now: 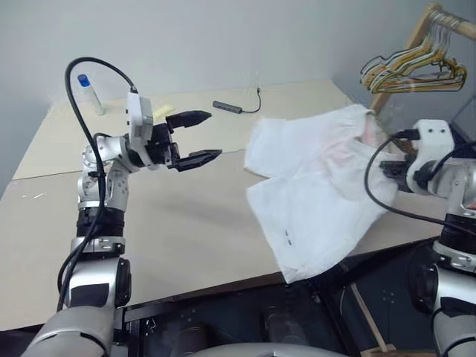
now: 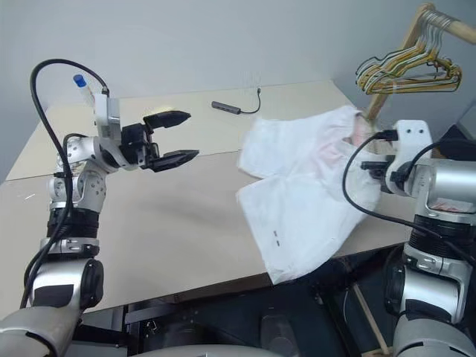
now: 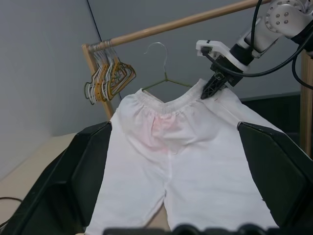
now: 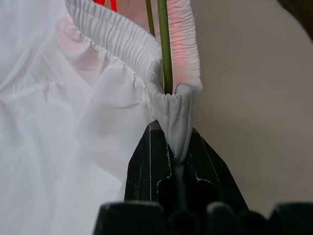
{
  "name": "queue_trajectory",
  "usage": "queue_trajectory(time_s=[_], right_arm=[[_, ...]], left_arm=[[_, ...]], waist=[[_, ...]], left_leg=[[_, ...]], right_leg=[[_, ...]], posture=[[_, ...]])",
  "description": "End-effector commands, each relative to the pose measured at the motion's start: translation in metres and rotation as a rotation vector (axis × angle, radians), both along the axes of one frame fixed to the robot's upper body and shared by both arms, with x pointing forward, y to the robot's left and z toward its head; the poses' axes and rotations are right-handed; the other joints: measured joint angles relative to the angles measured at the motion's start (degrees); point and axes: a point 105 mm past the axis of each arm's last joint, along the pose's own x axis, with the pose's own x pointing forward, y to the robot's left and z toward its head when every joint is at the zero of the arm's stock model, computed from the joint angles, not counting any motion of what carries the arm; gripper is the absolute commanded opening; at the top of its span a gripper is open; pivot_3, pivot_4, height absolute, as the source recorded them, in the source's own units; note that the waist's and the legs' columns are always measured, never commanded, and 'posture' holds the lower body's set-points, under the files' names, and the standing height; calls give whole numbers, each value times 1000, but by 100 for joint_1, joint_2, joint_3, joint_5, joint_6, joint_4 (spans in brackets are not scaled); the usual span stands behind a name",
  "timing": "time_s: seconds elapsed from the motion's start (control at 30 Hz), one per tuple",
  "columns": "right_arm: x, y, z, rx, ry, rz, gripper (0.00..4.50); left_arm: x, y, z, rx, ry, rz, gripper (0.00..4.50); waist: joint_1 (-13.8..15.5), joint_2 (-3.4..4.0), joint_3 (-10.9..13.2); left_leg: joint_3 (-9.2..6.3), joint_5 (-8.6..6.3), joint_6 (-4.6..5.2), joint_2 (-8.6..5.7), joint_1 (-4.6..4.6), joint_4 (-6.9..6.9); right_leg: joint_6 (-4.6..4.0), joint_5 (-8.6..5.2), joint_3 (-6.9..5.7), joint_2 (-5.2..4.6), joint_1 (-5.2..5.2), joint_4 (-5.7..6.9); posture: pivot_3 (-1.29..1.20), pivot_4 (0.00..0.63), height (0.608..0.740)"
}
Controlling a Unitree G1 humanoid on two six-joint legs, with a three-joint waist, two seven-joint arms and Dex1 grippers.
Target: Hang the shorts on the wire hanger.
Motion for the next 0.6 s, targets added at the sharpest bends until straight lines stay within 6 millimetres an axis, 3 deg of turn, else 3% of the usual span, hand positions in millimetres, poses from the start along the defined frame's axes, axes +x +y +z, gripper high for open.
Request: queue_trajectory(time_s=[0.03, 0.37, 0.6], right_arm=[[-4, -21, 24, -41, -68, -149, 0], [-19, -78, 77, -95, -266, -570, 0], [-14, -107, 87, -25, -301, -735, 0]], left_arm=[[-3, -4, 15, -34, -43, 9, 4464], [-7, -11, 16, -55, -39, 30, 4464], [-15, -12, 11, -67, -23, 55, 4464]], waist=[[-81, 3, -2], [-268, 31, -12], [-330, 48, -19]], left_leg=[[0, 0, 0, 0, 2, 0], [-3, -1, 2, -5, 14, -9], [6, -3, 5, -9, 33, -16]], right_leg=[[0, 0, 2, 0, 1, -3], [4, -2, 18, -3, 4, -9], [6, -4, 34, -6, 13, -11]], posture=[[-187, 0, 740], [-195, 0, 740], [-199, 0, 740]])
